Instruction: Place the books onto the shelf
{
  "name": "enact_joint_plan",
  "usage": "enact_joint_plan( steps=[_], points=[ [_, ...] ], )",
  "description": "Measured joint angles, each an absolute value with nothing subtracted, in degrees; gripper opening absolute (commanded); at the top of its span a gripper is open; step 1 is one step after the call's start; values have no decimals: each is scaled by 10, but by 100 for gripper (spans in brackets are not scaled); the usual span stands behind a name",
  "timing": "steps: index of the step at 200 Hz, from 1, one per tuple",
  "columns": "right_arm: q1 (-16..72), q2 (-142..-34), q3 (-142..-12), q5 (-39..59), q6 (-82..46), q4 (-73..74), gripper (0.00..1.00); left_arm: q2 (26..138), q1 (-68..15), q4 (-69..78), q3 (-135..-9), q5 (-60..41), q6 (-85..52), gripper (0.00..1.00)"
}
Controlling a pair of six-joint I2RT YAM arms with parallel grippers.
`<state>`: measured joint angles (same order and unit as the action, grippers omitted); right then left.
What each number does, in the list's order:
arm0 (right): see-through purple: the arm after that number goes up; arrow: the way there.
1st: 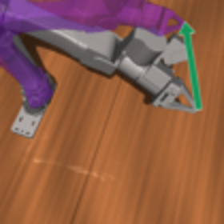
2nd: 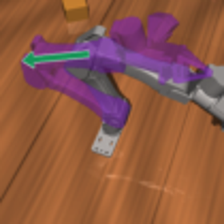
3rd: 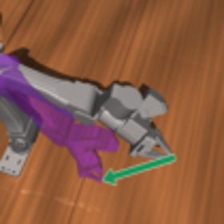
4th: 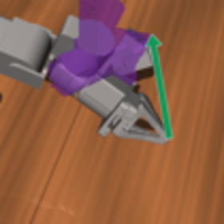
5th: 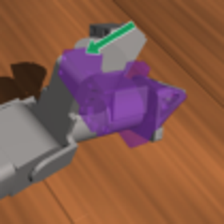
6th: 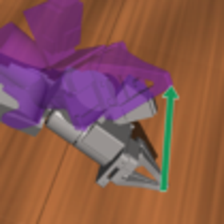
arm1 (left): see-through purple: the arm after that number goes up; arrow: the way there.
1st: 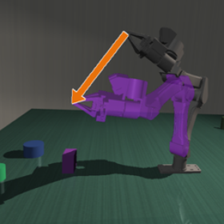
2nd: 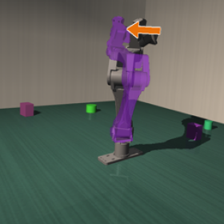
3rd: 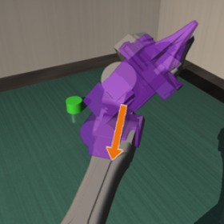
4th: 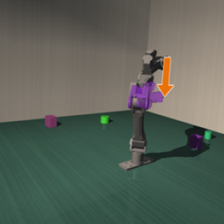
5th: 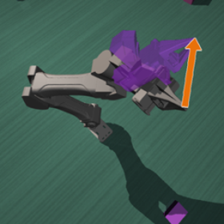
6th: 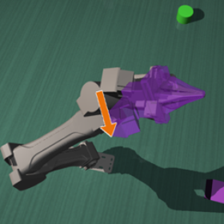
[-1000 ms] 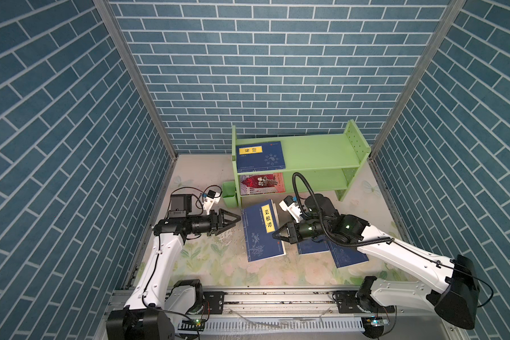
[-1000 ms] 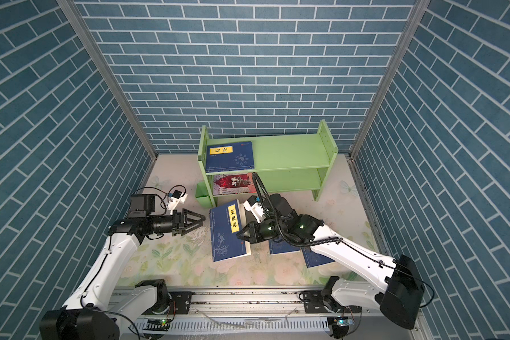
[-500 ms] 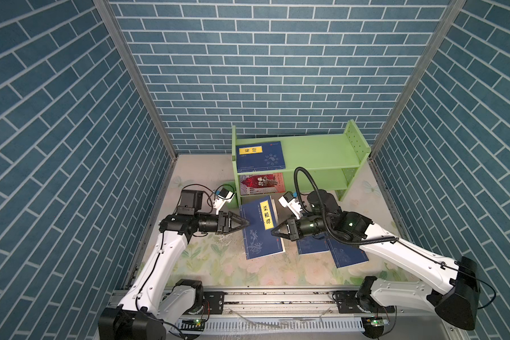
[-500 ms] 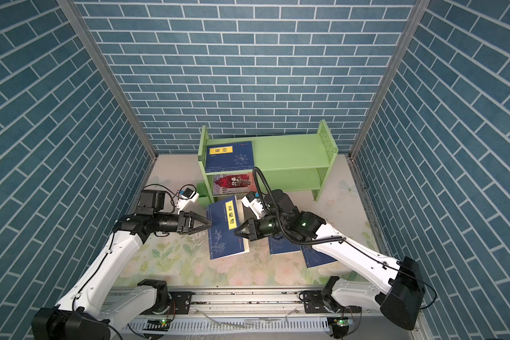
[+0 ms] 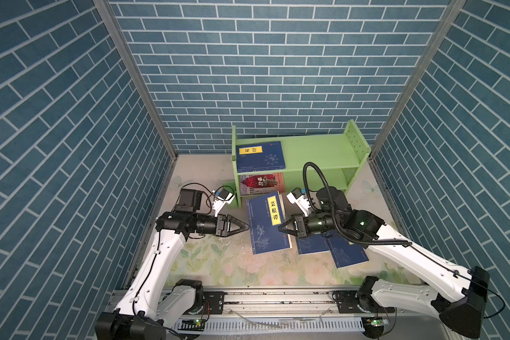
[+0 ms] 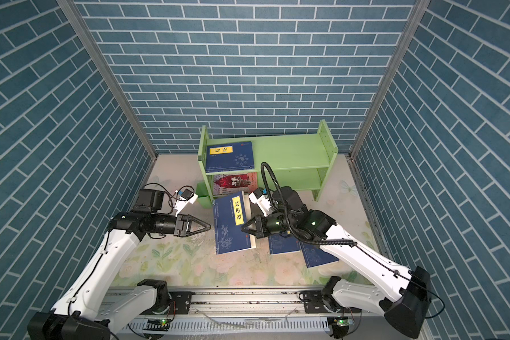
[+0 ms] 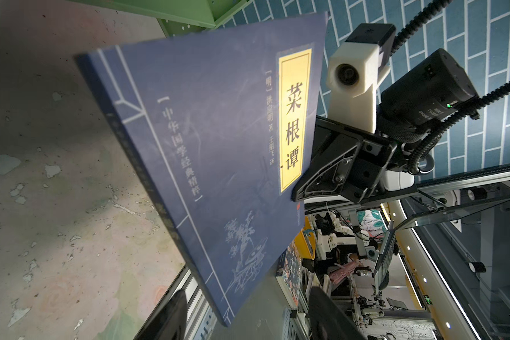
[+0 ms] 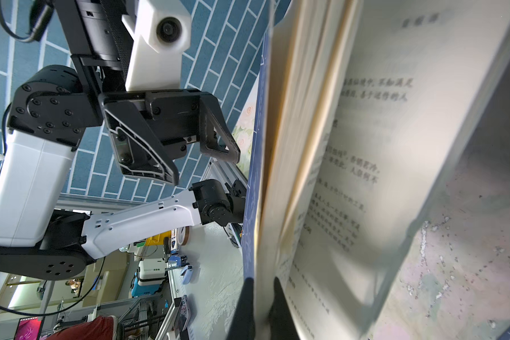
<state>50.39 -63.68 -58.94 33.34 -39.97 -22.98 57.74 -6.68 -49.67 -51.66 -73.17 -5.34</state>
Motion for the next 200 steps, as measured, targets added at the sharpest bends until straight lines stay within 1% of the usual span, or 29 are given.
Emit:
enact_joint_plan(
  steps=[37,72,95,120,142,160,182,187,193,200],
  points=[
    [502,-630,-596,348,-400,-229,0,578,-67,-442,-516,-740,-92,74],
    [502,-630,-596,367,-400,-213,0,589,-75,-383,-516,-755,-128,74],
    [501,-631,-600,375,-400,-205,0,607,-83,-362,-516,-761,-138,72],
    [500,-633,-612,384,-400,-197,0,620,-86,-345,-516,-762,-149,65],
    [499,-643,-624,393,-400,-186,0,619,-93,-308,-516,-764,-189,51],
    [497,-657,-626,399,-400,-180,0,616,-102,-261,-516,-764,-231,35],
    [495,-677,-626,406,-400,-173,0,614,-112,-224,-518,-760,-280,12],
    [493,-681,-626,406,-400,-172,6,615,-113,-219,-521,-759,-285,6],
    [491,-684,-626,407,-400,-171,13,615,-113,-217,-524,-756,-291,1],
    [487,-688,-627,406,-400,-171,23,615,-113,-213,-528,-752,-300,0]
  ],
)
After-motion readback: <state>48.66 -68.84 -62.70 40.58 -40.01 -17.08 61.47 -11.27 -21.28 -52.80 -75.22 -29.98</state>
